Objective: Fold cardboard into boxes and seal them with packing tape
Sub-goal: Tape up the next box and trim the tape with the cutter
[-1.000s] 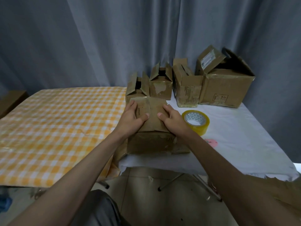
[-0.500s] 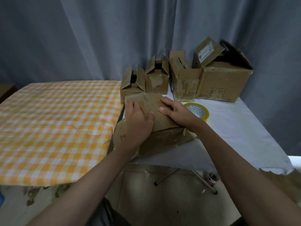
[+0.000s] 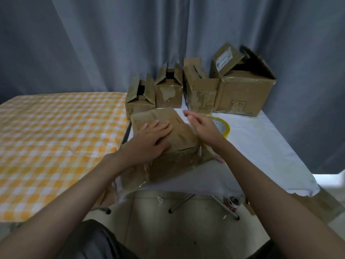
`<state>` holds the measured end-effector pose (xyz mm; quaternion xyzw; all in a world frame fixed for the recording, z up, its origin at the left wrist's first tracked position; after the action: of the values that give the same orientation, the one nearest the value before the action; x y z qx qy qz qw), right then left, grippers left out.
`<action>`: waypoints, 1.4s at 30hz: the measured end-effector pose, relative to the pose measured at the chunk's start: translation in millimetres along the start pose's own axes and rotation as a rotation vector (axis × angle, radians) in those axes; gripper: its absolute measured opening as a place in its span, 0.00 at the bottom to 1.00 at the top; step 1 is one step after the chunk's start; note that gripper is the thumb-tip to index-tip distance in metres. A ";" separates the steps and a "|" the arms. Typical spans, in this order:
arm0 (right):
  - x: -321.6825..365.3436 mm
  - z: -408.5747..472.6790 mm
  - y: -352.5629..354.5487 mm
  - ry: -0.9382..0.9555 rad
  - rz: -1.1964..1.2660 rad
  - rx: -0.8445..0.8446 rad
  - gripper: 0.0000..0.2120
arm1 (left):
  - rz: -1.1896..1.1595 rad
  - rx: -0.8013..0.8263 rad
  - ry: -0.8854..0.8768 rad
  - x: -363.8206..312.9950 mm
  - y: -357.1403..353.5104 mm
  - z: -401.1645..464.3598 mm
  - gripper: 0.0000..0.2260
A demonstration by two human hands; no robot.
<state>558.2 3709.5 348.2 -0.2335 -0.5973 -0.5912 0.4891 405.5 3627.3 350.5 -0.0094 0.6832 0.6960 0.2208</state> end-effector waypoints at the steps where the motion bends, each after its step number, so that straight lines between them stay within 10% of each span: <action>1: -7.8 -1.4 16.8 -0.030 -0.051 -0.100 0.17 | 0.026 0.058 -0.015 0.6 -2.5 -1.6 0.37; 4: -40.3 -4.2 42.3 -0.187 -0.341 -0.104 0.17 | 0.184 0.113 -0.059 1.2 -8.5 -10.1 0.53; 9: -64.9 -21.3 39.1 -0.204 -0.812 0.023 0.18 | 0.181 0.006 -0.075 -4.7 -9.3 -11.5 0.47; 26: 1.0 -35.0 81.1 -0.043 -0.272 -0.249 0.17 | 0.112 0.100 0.126 -10.4 -18.1 10.5 0.47; 42: 83.1 -53.8 69.5 0.109 -0.193 -0.037 0.12 | -0.354 -0.531 -0.086 -48.4 95.7 27.3 0.17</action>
<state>600.1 3647.7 443.3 -0.1515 -0.5786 -0.6581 0.4574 426.5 3642.1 458.1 -0.1557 0.4554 0.8006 0.3569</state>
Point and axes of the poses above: each hand's wrist, its own z-axis towards the middle knuckle, its own y-axis out of the back of the hand, x = y × z, the point moved 9 cm from there along z, towards the middle knuckle
